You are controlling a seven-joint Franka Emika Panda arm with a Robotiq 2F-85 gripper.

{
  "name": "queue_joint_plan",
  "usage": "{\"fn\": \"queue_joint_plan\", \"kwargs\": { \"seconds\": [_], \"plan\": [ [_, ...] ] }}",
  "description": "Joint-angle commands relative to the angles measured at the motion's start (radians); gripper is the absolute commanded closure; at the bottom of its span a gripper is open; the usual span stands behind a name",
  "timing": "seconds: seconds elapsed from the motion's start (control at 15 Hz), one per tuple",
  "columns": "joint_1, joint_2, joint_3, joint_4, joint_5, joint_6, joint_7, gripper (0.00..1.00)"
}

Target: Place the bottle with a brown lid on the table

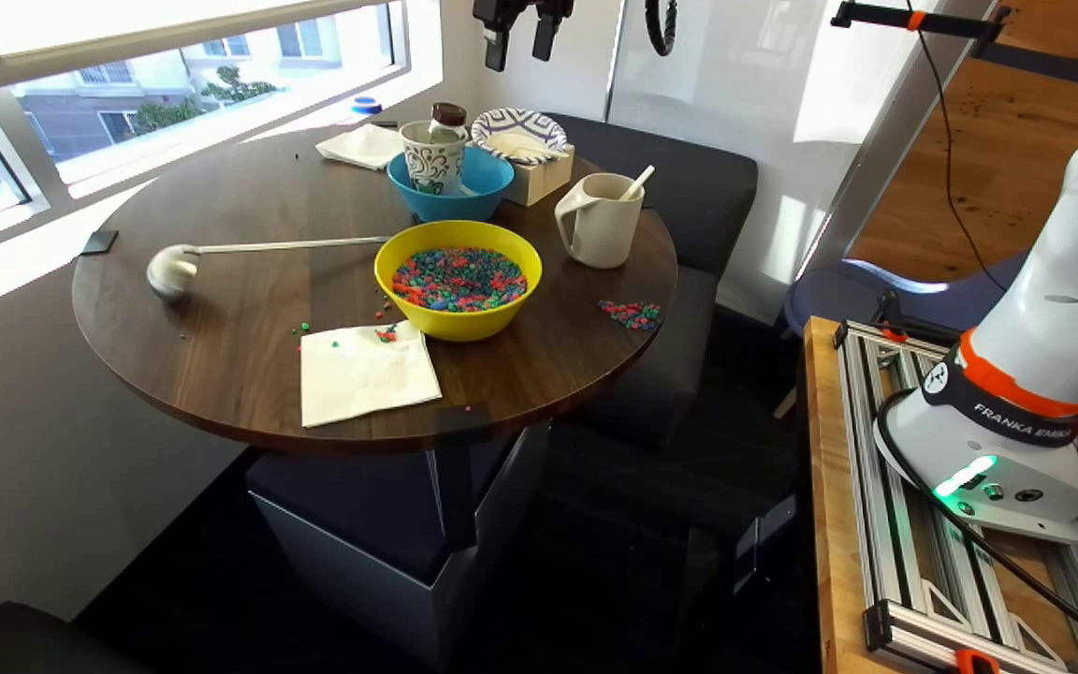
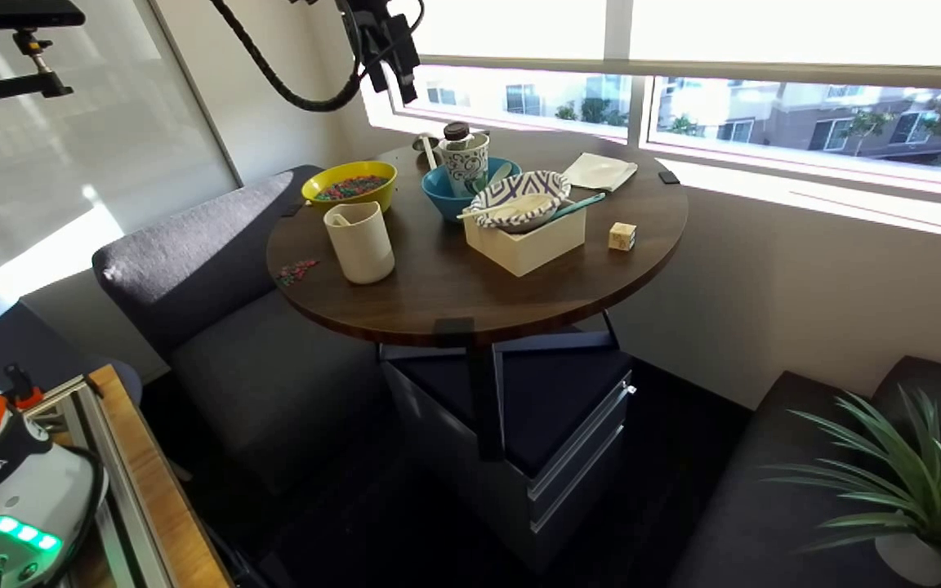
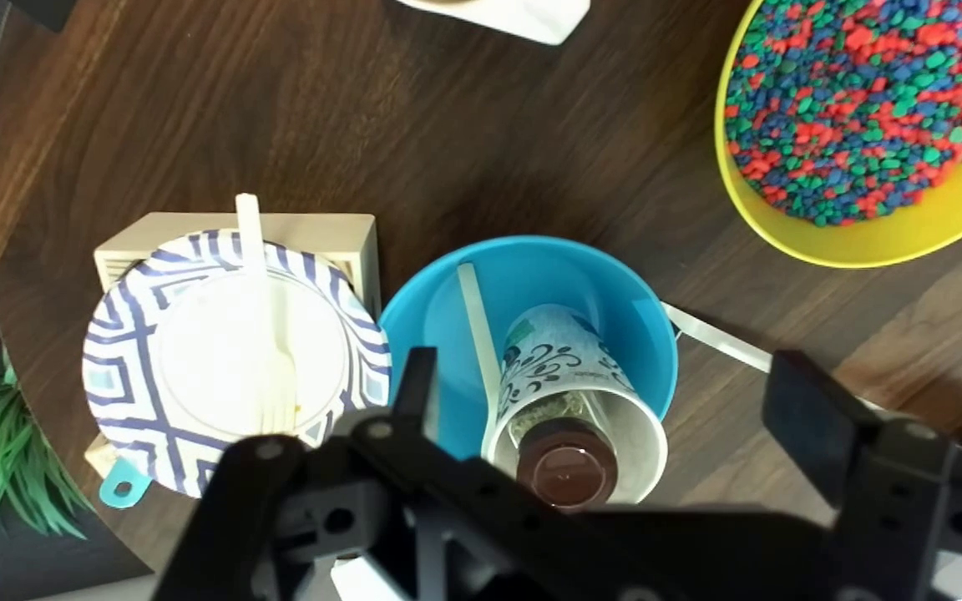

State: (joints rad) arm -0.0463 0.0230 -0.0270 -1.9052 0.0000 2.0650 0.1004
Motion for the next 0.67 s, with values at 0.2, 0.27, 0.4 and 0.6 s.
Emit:
{"fn": "queue_joint_plan", "kwargs": {
  "seconds": [0.2, 0.27, 0.4, 0.6],
  "plan": [
    [0.026, 0.175, 0.004, 0.127, -0.024, 0.009, 0.089, 0.00],
    [0.032, 0.212, 0.005, 0.164, -0.019, 0.010, 0.110, 0.00],
    [0.038, 0.266, 0.000, 0.217, -0.012, 0.021, 0.133, 0.00],
    [0.027, 0.340, -0.017, 0.298, 0.009, 0.018, 0.163, 0.00]
  ]
}}
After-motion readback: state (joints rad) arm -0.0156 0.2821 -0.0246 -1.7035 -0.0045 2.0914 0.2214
